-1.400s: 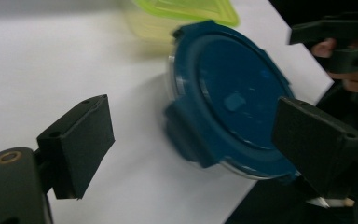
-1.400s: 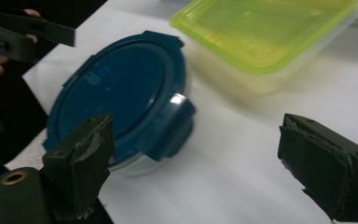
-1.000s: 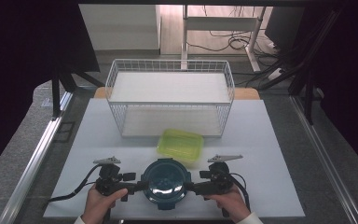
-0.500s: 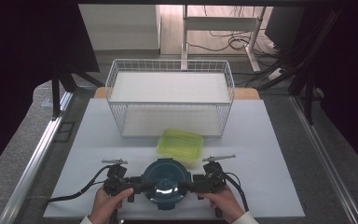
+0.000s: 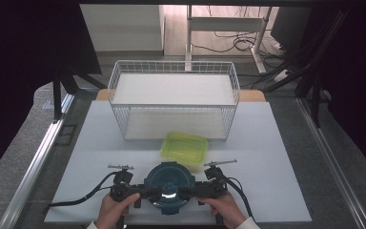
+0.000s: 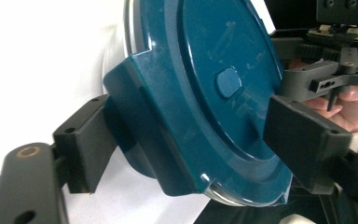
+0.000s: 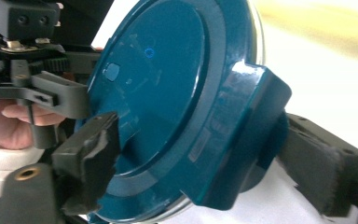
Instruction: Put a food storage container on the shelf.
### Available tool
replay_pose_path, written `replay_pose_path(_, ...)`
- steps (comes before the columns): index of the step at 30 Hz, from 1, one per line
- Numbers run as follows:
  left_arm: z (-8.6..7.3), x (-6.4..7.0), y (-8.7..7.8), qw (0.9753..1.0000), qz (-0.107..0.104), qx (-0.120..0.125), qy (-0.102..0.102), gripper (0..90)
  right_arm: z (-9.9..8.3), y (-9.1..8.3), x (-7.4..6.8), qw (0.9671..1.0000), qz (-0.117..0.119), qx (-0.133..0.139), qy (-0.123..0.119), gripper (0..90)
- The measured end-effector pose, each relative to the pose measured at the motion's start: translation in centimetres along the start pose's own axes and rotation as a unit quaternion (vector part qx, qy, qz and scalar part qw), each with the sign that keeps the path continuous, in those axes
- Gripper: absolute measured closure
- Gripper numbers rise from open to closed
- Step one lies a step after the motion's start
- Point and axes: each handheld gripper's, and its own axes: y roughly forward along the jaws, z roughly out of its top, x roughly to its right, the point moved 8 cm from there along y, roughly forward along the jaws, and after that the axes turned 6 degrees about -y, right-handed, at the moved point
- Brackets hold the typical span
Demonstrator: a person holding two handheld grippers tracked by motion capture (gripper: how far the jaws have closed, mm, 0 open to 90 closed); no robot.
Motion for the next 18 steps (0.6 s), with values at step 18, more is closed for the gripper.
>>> replay_pose_path(18, 0.03, -0.07, -0.14, 0.9996, 0.001, 0.007, -0.028, 24.2, 0.43, -0.40, 0.47, 0.9997, 0.010, 0.002, 0.022, 26.9)
